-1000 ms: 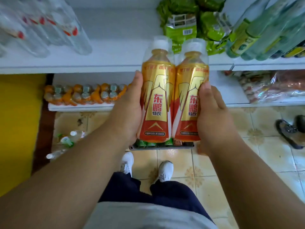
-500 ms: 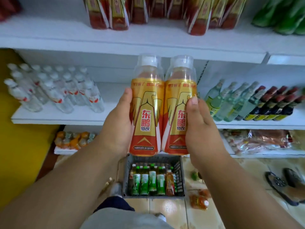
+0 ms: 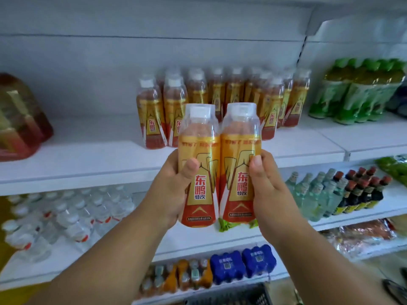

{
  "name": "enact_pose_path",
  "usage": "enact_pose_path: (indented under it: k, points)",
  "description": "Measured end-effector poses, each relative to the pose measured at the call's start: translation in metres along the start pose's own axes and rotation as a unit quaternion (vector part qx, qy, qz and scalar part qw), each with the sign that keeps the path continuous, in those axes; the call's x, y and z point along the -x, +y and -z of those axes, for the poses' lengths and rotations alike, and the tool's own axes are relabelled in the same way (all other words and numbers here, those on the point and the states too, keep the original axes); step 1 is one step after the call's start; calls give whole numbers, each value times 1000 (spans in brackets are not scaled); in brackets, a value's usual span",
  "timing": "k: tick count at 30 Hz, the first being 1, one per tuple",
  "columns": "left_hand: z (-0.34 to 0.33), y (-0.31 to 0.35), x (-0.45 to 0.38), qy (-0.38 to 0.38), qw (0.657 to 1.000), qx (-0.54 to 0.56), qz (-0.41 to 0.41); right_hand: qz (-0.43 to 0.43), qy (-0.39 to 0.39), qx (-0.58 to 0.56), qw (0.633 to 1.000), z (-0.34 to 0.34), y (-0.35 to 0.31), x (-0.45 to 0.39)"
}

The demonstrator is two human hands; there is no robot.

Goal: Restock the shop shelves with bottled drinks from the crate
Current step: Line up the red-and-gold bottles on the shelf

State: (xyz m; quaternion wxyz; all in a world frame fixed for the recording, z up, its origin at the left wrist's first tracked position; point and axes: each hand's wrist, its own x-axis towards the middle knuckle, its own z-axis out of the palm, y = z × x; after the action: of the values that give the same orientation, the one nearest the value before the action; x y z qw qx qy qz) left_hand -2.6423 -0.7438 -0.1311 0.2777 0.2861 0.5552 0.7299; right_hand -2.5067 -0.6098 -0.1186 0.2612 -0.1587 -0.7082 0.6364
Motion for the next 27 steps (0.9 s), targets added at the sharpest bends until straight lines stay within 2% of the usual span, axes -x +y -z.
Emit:
enact_pose_path:
  k: [5, 7, 10, 14, 18, 27]
  points:
    - [27, 18, -33, -40, 997, -45, -37, 4, -22, -11, 1000, -21, -7, -35]
    - [31, 24, -48, -10, 989, -131, -71, 7, -12, -37, 999, -23, -6, -50]
    - [34, 38, -70, 28, 969, -234, -74, 13, 23, -71, 997, -21, -6, -74]
    - [33, 40, -97, 91, 936, -328, -86, 31, 65, -45, 996, -12, -8, -106]
    - [23, 29, -112, 144, 929, -332, -79, 10, 80, -46, 996, -5, 4, -133]
    - [14, 9, -129, 184, 910, -363, -81, -4, 77, -28, 997, 0, 34, -166]
